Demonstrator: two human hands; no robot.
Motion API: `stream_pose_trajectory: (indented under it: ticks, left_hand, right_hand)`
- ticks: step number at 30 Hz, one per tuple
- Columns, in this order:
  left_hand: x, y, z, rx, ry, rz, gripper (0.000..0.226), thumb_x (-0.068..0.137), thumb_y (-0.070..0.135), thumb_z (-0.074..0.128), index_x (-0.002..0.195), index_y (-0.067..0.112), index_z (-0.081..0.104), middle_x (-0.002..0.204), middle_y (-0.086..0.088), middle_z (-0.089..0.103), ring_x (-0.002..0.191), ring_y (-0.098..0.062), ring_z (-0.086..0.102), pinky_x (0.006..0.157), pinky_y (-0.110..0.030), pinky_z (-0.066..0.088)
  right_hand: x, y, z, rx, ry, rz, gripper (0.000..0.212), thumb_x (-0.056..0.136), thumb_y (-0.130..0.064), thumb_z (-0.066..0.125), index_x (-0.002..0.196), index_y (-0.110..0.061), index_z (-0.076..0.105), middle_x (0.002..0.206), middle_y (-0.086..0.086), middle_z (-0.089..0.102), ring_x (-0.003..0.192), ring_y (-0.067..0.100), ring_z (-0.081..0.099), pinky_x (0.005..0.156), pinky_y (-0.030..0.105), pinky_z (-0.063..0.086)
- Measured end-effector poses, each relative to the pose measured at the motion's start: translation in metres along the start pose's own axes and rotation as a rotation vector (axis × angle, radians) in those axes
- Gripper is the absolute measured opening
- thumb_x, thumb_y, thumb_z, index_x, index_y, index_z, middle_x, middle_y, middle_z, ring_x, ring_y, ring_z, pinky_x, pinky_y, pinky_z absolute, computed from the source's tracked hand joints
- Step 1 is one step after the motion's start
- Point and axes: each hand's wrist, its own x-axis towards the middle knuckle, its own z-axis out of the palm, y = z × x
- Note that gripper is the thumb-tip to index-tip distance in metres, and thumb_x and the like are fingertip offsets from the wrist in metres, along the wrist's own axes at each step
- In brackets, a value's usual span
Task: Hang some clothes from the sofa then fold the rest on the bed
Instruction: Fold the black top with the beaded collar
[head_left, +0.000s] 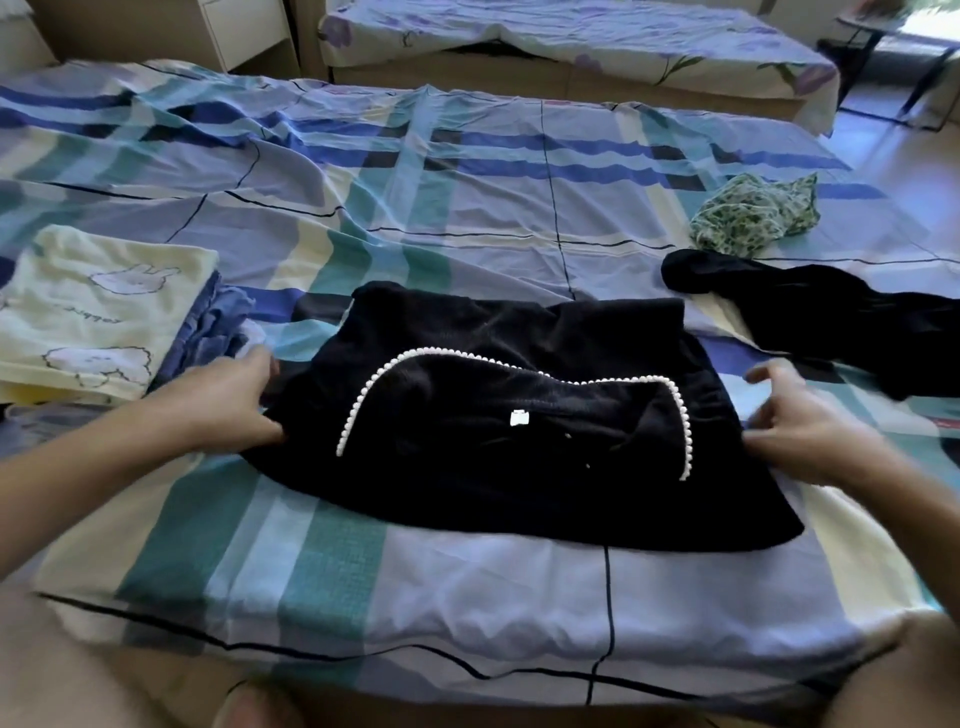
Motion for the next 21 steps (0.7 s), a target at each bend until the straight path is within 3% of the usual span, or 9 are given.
stream_pose_trajectory:
  ticks: [3,6,8,9,11,14,16,19,21]
  left_hand:
    - [-0.009,0.030,-0.006,-0.122,0.403,0.311,0.057,0.072,0.033,0.055,0.126,0.018,0.049,0.125,-0.008,0.056,0.117,-0.032,0.051,0.100,-0.043,0.043]
    - [-0.024,0.062,-0.011,-0.372,0.280,0.712,0.071,0.076,0.054,0.054,0.141,0.028,0.044,0.140,0.004,0.046,0.134,-0.016,0.041,0.115,-0.031,0.031]
    - [-0.026,0.077,0.000,-0.147,0.108,0.762,0.092,0.074,0.075,0.058,0.152,0.038,0.028,0.155,0.009,0.028,0.143,-0.009,0.028,0.118,-0.032,0.029]
    - [-0.023,0.080,0.007,0.006,0.079,0.752,0.093,0.075,0.075,0.060,0.153,0.041,0.023,0.155,0.011,0.024,0.142,-0.008,0.029,0.116,-0.033,0.032]
    - [-0.014,0.084,0.010,0.103,0.092,0.779,0.066,0.084,0.054,0.067,0.141,0.047,0.034,0.140,0.016,0.035,0.125,-0.009,0.044,0.105,-0.036,0.042]
    - [-0.009,0.077,-0.007,-0.095,0.056,0.804,0.039,0.084,0.024,0.068,0.108,0.048,0.048,0.109,0.020,0.046,0.098,-0.003,0.053,0.089,-0.038,0.047]
    - [-0.011,0.072,-0.020,-0.081,-0.087,0.801,0.035,0.080,0.031,0.069,0.103,0.048,0.050,0.102,0.020,0.051,0.096,-0.001,0.053,0.088,-0.033,0.046]
    - [-0.022,0.073,-0.033,-0.036,-0.389,0.726,0.035,0.081,0.064,0.067,0.108,0.053,0.048,0.092,0.014,0.063,0.086,-0.003,0.058,0.082,-0.032,0.049]
    - [-0.008,0.083,-0.040,-0.211,-0.239,0.713,0.028,0.086,0.064,0.061,0.107,0.048,0.051,0.087,0.009,0.068,0.078,-0.008,0.063,0.077,-0.035,0.052]
  right_hand:
    - [-0.009,-0.032,-0.003,0.232,0.365,-0.367,0.041,0.078,0.002,0.065,0.113,-0.018,0.056,0.100,0.007,0.065,0.087,0.021,0.060,0.078,0.035,0.044]
    - [-0.026,-0.056,0.008,0.237,-0.036,-0.694,0.063,0.071,-0.043,0.077,0.129,-0.028,0.055,0.130,-0.006,0.055,0.121,0.005,0.052,0.102,0.026,0.043]
    - [-0.026,-0.057,0.029,-0.166,-0.286,-0.702,0.097,0.062,-0.068,0.072,0.147,-0.037,0.038,0.154,-0.011,0.028,0.143,0.006,0.027,0.115,0.031,0.032]
    - [-0.023,-0.055,0.038,-0.337,-0.290,-0.690,0.100,0.062,-0.067,0.073,0.149,-0.040,0.032,0.156,-0.013,0.020,0.145,0.009,0.021,0.115,0.035,0.032]
    - [-0.018,-0.053,0.041,-0.354,-0.196,-0.717,0.076,0.071,-0.044,0.079,0.136,-0.044,0.040,0.143,-0.017,0.030,0.134,0.010,0.035,0.103,0.034,0.041]
    - [-0.013,-0.047,0.024,-0.221,-0.161,-0.748,0.042,0.076,-0.017,0.074,0.102,-0.041,0.049,0.106,-0.020,0.046,0.100,0.001,0.052,0.085,0.030,0.044]
    - [-0.017,-0.045,0.014,-0.231,-0.301,-0.729,0.035,0.075,-0.026,0.076,0.094,-0.043,0.053,0.102,-0.021,0.049,0.098,-0.003,0.050,0.083,0.024,0.041]
    - [-0.024,-0.053,0.003,-0.152,-0.504,-0.631,0.028,0.075,-0.051,0.079,0.097,-0.039,0.066,0.102,-0.020,0.060,0.097,-0.002,0.057,0.083,0.019,0.046]
    - [-0.010,-0.062,-0.006,0.083,-0.297,-0.630,0.023,0.080,-0.048,0.078,0.089,-0.028,0.072,0.088,-0.012,0.070,0.084,0.004,0.064,0.076,0.023,0.049]
